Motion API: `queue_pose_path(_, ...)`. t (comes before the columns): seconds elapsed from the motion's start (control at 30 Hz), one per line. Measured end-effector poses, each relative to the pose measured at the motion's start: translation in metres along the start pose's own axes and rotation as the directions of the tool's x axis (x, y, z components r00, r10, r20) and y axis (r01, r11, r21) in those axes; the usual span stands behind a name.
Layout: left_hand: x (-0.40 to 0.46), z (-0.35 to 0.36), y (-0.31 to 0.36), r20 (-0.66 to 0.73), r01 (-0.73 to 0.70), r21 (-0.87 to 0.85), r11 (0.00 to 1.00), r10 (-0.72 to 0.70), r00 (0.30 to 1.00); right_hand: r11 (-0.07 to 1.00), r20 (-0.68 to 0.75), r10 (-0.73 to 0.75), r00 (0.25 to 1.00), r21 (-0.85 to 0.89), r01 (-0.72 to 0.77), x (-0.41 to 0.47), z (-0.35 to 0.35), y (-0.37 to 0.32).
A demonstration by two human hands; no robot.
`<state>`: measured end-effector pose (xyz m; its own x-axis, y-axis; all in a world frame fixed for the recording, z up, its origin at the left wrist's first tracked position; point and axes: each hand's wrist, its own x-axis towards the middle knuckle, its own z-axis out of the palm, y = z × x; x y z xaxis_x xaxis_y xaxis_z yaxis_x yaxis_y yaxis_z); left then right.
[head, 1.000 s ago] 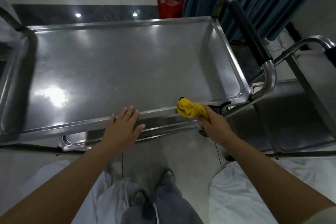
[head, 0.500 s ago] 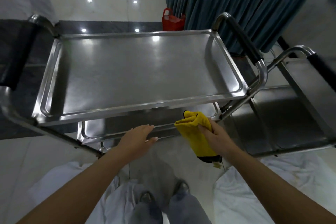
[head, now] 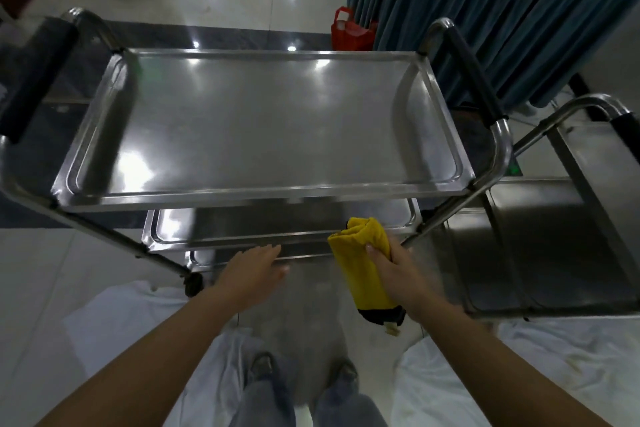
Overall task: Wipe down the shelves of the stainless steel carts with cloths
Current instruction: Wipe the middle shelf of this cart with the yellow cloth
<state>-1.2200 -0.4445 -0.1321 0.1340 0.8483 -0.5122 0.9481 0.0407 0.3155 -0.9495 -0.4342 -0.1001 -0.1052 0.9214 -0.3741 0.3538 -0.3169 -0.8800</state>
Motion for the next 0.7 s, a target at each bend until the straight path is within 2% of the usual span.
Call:
queue_pose_path(0.1, 0.012, 0.018, 0.004, 0.058, 0.064, 0.086, 0.994, -0.069, 0.996, 1.0, 0.004, 0.005, 1.0, -0.02, -0.005, 0.012, -0.015, 0.038)
queue_pose_path(0.23, 0.039, 0.049, 0.006, 0.054, 0.08, 0.196, 0.977, -0.092, 0.994, 0.998, -0.054, 0.066, 0.996, -0.01, -0.067, 0.034, -0.028, 0.089)
queue_pose_path(0.33, 0.071, 0.073, 0.002, 0.06, 0.102, 0.178, 0.979, -0.114, 0.992, 0.988, -0.196, 0.145, 0.97, -0.026, -0.153, 0.066, -0.034, 0.128)
queue_pose_path(0.4, 0.1, 0.088, -0.002, 0.057, 0.102, 0.202, 0.974, -0.116, 0.992, 0.987, -0.295, 0.144, 0.945, -0.026, -0.158, 0.091, -0.034, 0.149)
queue_pose_path(0.5, 0.146, 0.12, -0.01, -0.092, 0.108, 0.333, 0.937, -0.082, 0.992, 0.997, -0.354, 0.023, 0.935, -0.056, -0.046, 0.134, -0.022, 0.179)
queue_pose_path(0.57, 0.181, 0.141, -0.016, -0.229, 0.134, 0.3, 0.944, -0.065, 0.971, 0.986, -0.354, -0.099, 0.93, -0.16, 0.044, 0.168, -0.008, 0.2)
queue_pose_path(0.6, 0.2, 0.15, -0.018, -0.253, 0.138, 0.272, 0.952, -0.068, 0.965, 0.97, -0.336, -0.158, 0.928, -0.228, 0.082, 0.185, 0.001, 0.21)
queue_pose_path(0.7, 0.254, 0.176, -0.028, -0.367, 0.084, 0.243, 0.966, 0.011, 0.93, 0.885, -0.225, -0.347, 0.91, -0.401, 0.238, 0.227, 0.032, 0.233)
